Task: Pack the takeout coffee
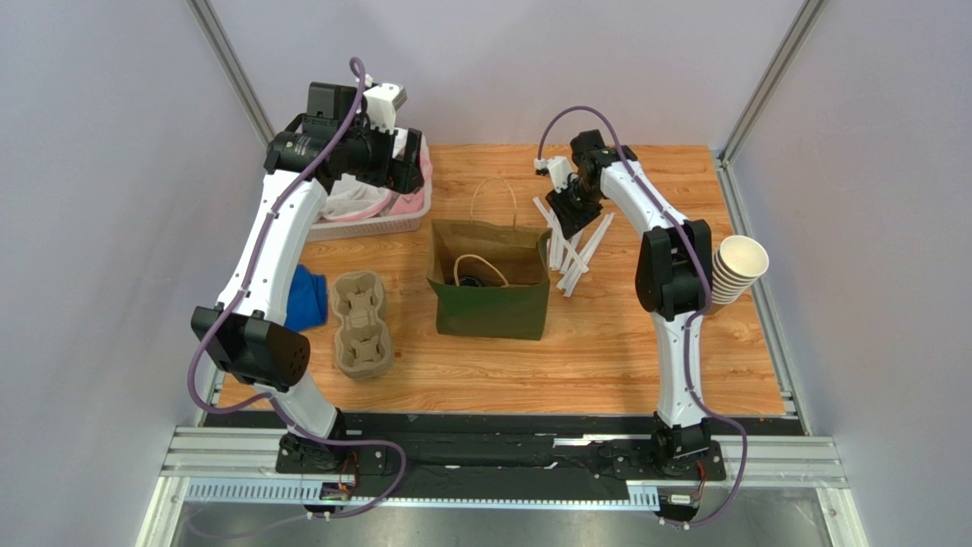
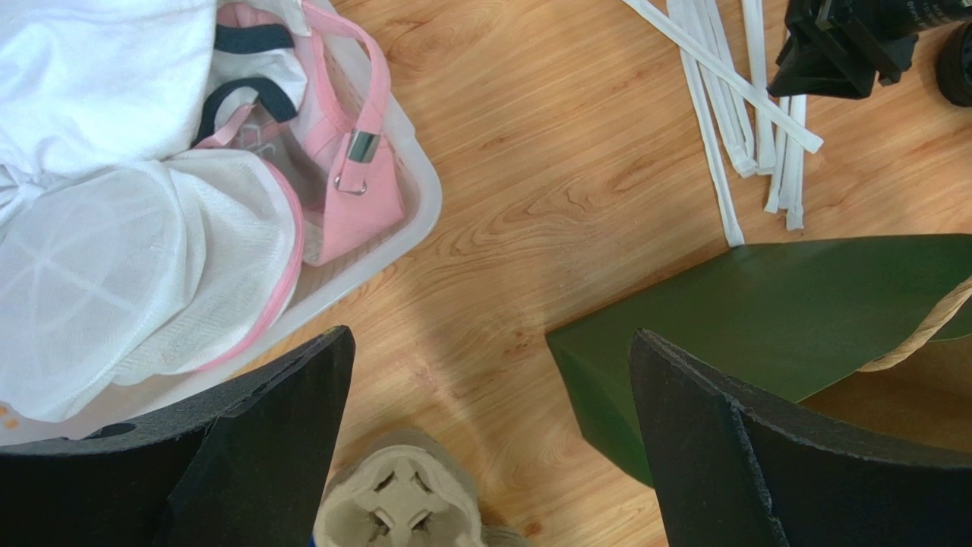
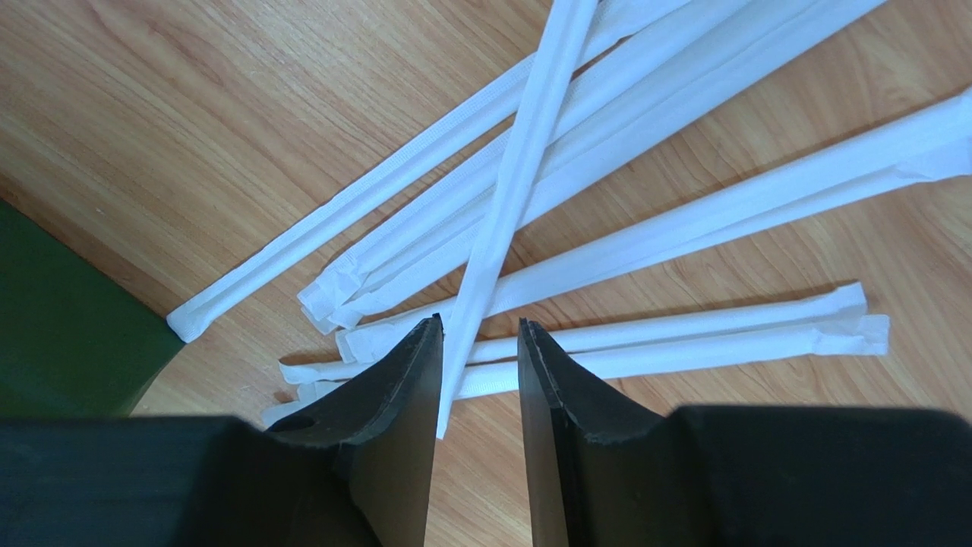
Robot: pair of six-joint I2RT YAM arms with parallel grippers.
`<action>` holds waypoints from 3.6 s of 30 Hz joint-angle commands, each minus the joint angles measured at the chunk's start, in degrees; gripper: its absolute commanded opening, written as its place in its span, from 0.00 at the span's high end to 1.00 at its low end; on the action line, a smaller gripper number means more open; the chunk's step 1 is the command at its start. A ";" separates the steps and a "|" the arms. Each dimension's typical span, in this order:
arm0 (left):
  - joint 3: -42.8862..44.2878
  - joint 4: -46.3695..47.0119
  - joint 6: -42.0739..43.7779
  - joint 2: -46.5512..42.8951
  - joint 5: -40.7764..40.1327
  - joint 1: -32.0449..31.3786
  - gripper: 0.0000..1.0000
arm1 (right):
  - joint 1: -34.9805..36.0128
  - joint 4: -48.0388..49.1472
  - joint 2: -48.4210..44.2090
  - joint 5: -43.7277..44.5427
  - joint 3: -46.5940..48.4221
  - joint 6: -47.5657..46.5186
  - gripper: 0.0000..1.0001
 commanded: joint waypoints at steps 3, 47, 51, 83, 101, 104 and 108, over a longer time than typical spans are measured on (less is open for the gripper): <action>0.73 -0.87 0.57 0.36 0.98 0.48 0.02 | 1.16 2.94 1.78 1.34 0.00 -1.24 0.66; 7.93 -1.31 0.14 1.94 2.64 2.84 0.02 | -2.53 3.09 -29.23 -16.12 8.27 6.67 1.00; 8.64 -0.52 -1.45 2.03 4.66 4.25 0.02 | -1.39 12.85 -36.96 -26.58 3.35 14.39 1.00; -1.91 1.59 -1.80 -6.58 6.43 5.13 0.02 | 16.90 35.90 -52.62 -30.56 -35.06 12.92 1.00; 0.99 -1.92 0.48 -3.15 5.90 5.22 0.01 | 16.99 29.14 -52.36 -26.87 -28.14 13.18 0.53; 1.78 -2.10 0.39 -2.71 6.51 5.31 0.01 | 16.90 28.87 -51.74 -25.03 -26.55 14.05 0.48; 2.92 -2.45 0.66 -2.36 7.56 5.57 0.01 | 16.20 28.43 -50.69 -20.72 -22.52 15.90 0.44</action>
